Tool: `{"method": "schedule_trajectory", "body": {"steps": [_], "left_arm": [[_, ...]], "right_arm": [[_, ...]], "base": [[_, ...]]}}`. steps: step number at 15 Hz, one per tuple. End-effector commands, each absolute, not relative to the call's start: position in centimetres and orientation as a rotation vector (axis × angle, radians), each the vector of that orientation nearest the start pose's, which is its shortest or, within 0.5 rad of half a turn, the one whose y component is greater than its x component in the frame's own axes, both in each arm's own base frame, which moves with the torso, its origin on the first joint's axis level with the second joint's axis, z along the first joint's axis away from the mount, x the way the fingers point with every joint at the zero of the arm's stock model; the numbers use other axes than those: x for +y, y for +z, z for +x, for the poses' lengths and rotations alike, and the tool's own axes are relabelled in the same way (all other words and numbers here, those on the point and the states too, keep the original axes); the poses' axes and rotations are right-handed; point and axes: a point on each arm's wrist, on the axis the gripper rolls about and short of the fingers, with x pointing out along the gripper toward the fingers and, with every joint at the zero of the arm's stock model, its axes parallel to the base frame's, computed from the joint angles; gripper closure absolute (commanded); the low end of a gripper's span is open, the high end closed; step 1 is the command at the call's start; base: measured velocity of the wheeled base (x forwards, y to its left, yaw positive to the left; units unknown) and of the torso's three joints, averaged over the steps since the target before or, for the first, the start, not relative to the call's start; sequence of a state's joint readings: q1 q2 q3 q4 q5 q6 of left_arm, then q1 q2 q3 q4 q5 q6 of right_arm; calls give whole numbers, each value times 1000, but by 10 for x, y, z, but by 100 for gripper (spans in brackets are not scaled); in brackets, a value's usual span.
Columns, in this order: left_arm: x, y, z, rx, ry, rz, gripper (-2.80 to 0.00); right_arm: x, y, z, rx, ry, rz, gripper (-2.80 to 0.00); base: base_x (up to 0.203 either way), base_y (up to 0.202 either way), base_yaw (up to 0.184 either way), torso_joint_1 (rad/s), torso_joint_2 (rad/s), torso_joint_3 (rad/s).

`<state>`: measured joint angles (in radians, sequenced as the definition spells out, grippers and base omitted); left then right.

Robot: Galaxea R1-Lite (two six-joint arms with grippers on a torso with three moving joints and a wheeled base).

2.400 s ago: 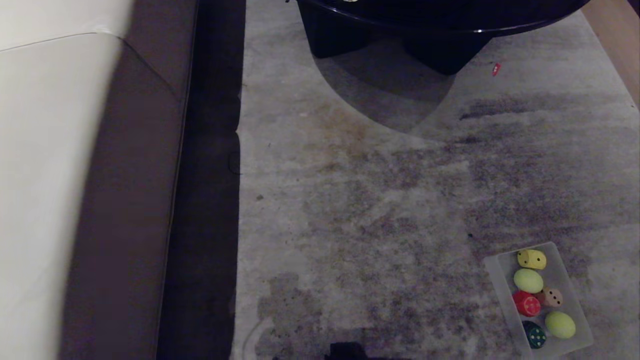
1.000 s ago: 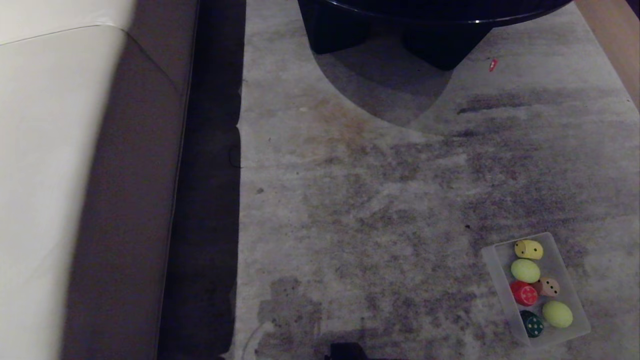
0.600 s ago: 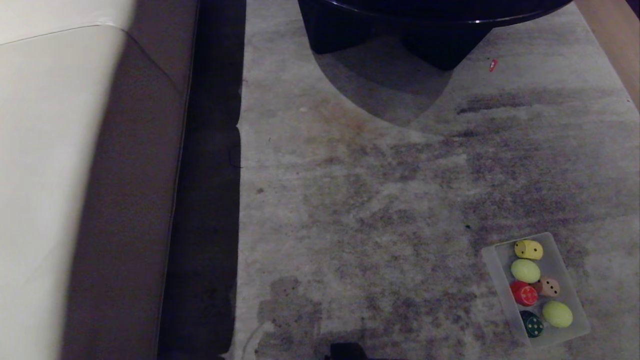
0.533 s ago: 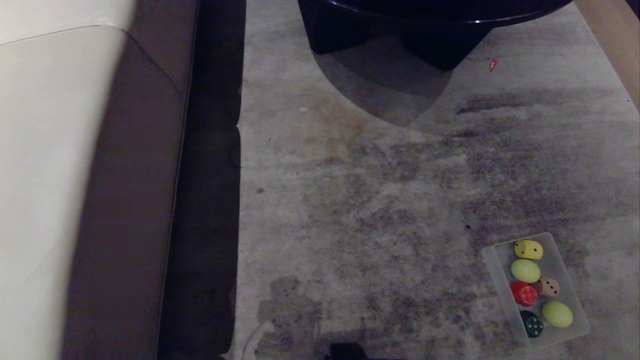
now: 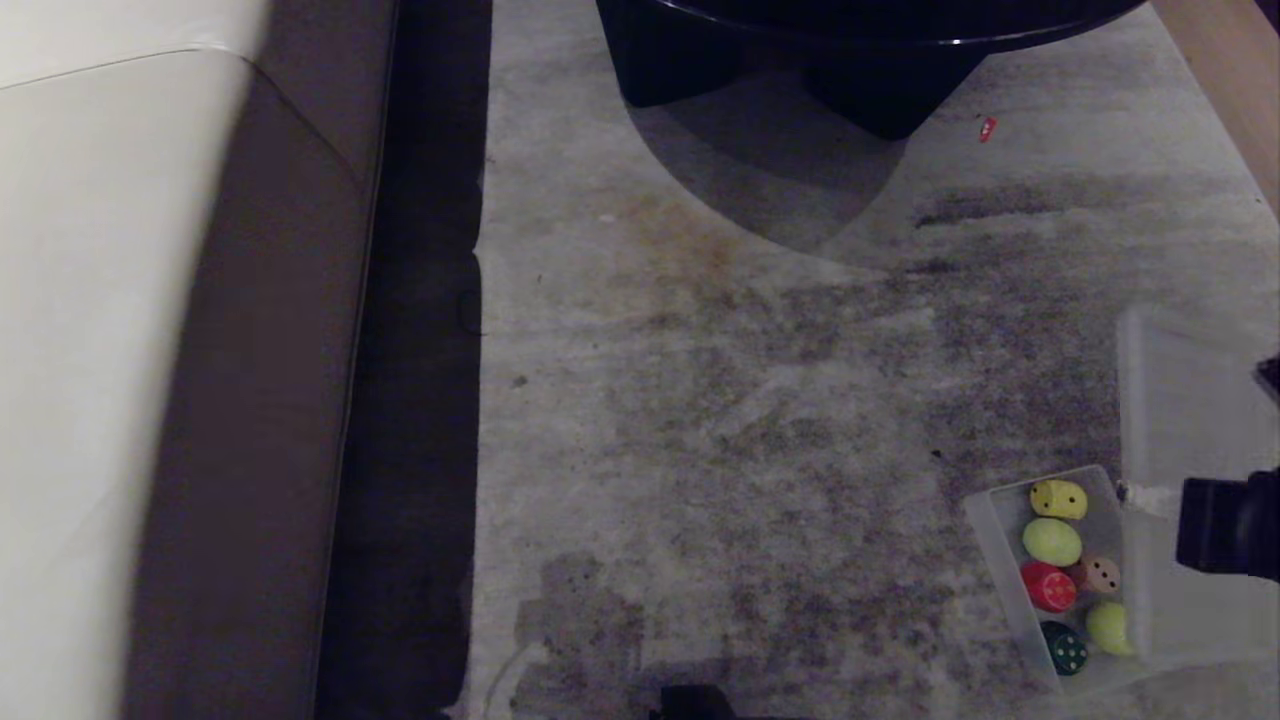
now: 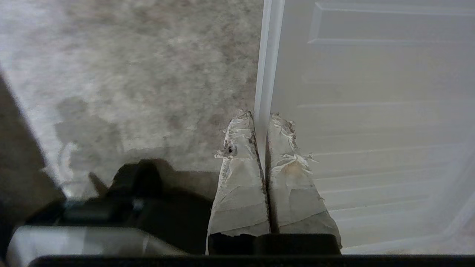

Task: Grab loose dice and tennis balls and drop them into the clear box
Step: Close the lid

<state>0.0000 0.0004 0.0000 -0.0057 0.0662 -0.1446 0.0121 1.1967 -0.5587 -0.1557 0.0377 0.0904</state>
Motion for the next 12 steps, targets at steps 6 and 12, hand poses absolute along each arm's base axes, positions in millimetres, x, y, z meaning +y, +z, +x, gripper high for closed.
{"method": "schedule_trajectory", "body": {"steps": [6, 12], "left_arm": [[1, 76, -23, -11, 65, -146, 0], [1, 76, -23, -10, 65, -146, 0]], "right_arm": [[-56, 160, 287, 630, -63, 27, 0], [-109, 114, 297, 740, 66, -120, 0]], "base": [[0, 0, 0, 0, 0, 0], [0, 0, 0, 0, 0, 0]]}}
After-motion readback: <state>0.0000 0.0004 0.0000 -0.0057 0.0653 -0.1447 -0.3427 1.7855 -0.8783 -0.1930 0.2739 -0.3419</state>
